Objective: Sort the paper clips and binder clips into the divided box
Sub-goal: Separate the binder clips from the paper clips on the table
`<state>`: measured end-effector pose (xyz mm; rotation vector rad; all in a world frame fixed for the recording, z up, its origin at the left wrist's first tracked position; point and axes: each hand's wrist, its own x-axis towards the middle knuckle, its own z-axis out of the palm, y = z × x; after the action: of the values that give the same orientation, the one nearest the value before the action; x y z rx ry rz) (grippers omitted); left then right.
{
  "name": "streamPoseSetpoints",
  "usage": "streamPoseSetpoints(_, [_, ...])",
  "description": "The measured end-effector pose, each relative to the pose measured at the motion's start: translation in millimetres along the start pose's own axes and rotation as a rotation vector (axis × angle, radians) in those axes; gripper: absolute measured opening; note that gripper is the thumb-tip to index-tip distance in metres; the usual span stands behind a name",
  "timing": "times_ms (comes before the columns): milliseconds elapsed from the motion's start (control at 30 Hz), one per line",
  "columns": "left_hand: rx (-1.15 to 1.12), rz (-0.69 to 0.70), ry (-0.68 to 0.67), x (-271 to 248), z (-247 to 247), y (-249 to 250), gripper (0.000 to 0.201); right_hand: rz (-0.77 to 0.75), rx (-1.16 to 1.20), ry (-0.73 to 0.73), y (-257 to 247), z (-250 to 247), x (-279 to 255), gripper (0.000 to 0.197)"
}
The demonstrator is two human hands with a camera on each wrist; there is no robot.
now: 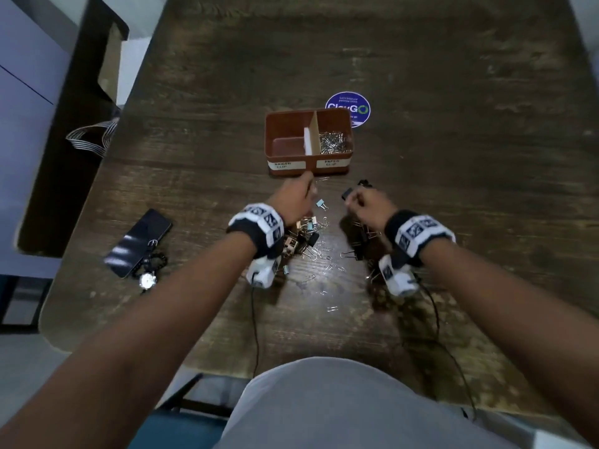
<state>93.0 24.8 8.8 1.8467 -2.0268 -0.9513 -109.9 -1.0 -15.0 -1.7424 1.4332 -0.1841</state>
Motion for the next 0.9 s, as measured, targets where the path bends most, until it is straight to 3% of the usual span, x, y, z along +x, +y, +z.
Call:
streamPoseSetpoints(133, [-0.038,-0.072,0.099,75.2,-50.4,26.5,0.008,0.038,0.093,0.187,-57.5,-59.2,61.7,0.014])
streamPoseSetpoints(233, [-0.052,-0.126,0.096,117.4,-68.3,36.0,0.014,0.111,0.034,0.161,-81.4,-86.6,96.6,0.022])
streamPoseSetpoints(333, [-0.029,-0.211,0.025,150.0,-69.4,37.6,0.024,0.255,-0.031,0.217,-72.6,-93.4,102.1,0.036])
streamPoseSetpoints(467, [-0.082,-0.273,-0.047,173.6,-59.3,35.6,0.031,0.349,-0.012,0.209,-22.4,-68.0,73.2,0.033])
streamPoseSetpoints(633, [0.056,-0.19,-0.07,164.8,-46.8,33.6,0.031,0.337,0.013,0.06,24.7,-29.9,43.1,0.023])
streamPoseSetpoints(767, [0.219,-0.003,-0.163,132.9,-26.1,21.5,0.031,0.226,0.002,0.01,22.9,-6.1,23.0,0.018])
streamPoseSetpoints(900, [0.324,0.077,-0.16,103.3,-12.0,7.9,0.042,0.09,-0.102,-0.194,22.1,25.4,4.7,0.018])
